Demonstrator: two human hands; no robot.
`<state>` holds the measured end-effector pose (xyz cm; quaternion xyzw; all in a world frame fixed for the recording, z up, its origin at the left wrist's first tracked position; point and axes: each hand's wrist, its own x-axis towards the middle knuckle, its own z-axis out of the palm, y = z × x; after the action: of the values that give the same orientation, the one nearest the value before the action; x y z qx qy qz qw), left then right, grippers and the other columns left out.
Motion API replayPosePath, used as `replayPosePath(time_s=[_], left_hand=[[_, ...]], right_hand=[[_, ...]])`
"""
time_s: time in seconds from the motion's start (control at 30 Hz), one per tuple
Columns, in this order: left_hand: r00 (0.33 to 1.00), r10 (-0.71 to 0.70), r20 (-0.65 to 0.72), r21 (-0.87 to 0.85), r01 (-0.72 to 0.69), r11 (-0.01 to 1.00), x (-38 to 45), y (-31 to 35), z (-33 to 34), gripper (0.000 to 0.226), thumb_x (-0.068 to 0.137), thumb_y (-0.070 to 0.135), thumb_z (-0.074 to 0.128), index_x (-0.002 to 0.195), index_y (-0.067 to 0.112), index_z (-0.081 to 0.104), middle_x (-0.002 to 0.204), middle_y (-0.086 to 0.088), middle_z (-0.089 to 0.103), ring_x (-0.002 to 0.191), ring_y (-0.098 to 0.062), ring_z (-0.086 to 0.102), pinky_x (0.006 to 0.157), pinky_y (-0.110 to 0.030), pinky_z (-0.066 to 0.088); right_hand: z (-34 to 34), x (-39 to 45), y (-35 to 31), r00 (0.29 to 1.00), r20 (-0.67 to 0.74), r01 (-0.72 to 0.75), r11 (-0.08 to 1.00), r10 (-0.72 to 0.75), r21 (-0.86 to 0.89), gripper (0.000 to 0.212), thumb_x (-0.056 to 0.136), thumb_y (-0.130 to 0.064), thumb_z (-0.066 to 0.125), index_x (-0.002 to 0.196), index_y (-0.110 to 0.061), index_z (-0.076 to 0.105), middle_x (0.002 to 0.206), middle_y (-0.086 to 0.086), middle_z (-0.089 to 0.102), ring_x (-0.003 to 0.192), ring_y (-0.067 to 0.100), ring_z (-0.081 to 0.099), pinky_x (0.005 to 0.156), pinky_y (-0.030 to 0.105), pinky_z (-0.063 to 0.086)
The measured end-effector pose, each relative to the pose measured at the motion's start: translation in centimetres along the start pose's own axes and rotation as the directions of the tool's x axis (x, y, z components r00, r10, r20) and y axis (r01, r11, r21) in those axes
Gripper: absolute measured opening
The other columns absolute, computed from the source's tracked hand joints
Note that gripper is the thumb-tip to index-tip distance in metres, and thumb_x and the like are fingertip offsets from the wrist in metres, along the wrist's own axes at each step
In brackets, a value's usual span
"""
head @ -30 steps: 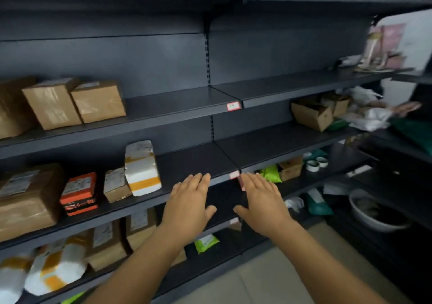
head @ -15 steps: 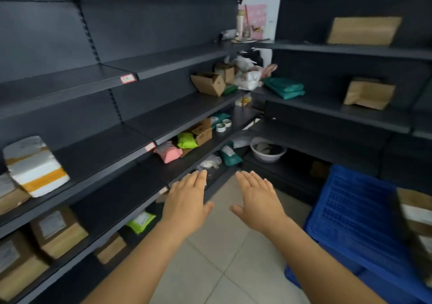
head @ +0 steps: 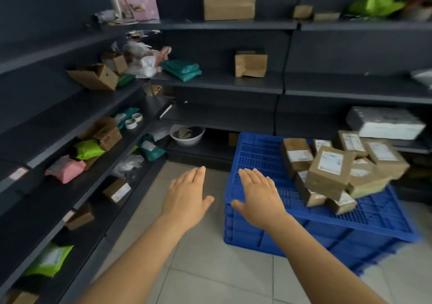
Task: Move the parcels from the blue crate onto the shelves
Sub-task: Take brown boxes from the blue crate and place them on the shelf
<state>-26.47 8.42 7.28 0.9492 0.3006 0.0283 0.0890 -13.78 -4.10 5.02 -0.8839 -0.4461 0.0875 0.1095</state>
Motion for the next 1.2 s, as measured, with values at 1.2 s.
replayPosePath(time_s=[1.2], left_hand=[[0.863,0.265,0.431,-0.17,-0.211,0.963,26.5,31.1,18.4,0.076,0.097,0.044,0.046,0.154,0.017,0.004,0.156,-0.006,0.026,0.138,-0.025,0.033,0.111,-0.042,0.032]], right_hand=[[-0.9,4.8,39.1,0.791,0.106,-0.603,0.736,0.603,0.308,0.072,0.089,-0.045,0.057,0.148,-0.02,0.023,0.148,-0.001,0.036,0.138,0.022,0.03,0.113,0.041,0.029]])
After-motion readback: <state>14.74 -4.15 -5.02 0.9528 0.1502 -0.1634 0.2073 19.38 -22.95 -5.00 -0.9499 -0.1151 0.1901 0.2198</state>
